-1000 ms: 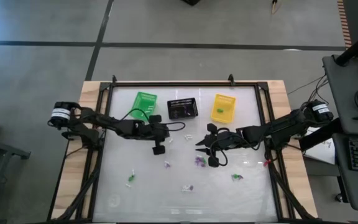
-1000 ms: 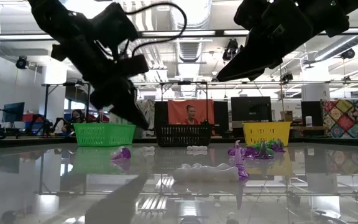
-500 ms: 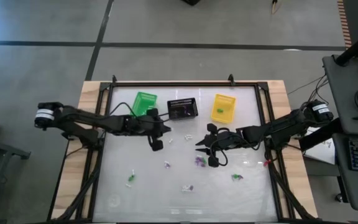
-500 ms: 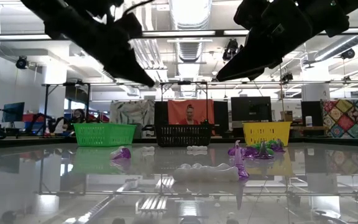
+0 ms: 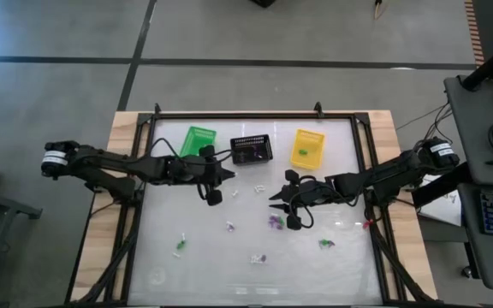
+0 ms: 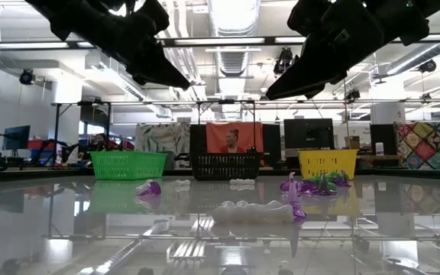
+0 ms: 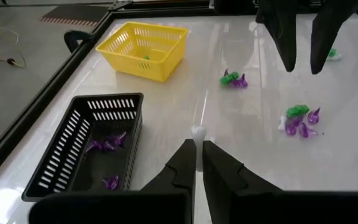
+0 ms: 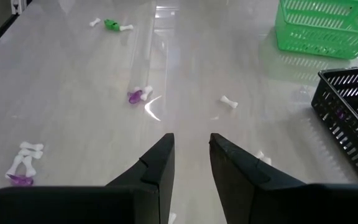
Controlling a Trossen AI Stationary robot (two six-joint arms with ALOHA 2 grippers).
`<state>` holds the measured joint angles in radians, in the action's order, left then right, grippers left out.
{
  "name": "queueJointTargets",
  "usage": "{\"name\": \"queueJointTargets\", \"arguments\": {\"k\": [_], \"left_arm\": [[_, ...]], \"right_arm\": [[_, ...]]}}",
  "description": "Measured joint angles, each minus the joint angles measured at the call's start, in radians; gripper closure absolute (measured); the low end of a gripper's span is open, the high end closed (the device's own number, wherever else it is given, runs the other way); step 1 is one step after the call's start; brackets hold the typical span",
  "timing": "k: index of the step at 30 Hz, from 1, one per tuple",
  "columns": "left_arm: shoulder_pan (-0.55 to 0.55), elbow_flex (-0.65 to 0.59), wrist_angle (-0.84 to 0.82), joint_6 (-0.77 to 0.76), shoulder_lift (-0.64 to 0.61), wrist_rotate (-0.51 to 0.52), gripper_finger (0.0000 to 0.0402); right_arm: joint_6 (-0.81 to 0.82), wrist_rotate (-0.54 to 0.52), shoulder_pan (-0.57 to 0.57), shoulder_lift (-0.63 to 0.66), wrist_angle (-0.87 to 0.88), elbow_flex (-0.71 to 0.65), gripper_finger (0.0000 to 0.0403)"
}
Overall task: Sort Halloween decoration
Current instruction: Put the white bone toy into the green basket
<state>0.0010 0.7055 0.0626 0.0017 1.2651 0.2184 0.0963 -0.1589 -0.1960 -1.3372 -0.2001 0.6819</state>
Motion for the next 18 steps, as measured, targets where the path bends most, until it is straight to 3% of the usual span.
{"name": "queueJointTargets", "arguments": {"k": [18], "left_arm": [[0.000,0.000,0.006,-0.011,-0.001,0.000,0.0401]], "right_arm": [[0.000,0.000,0.000,0.000,0.000,0.000,0.0307]]}}
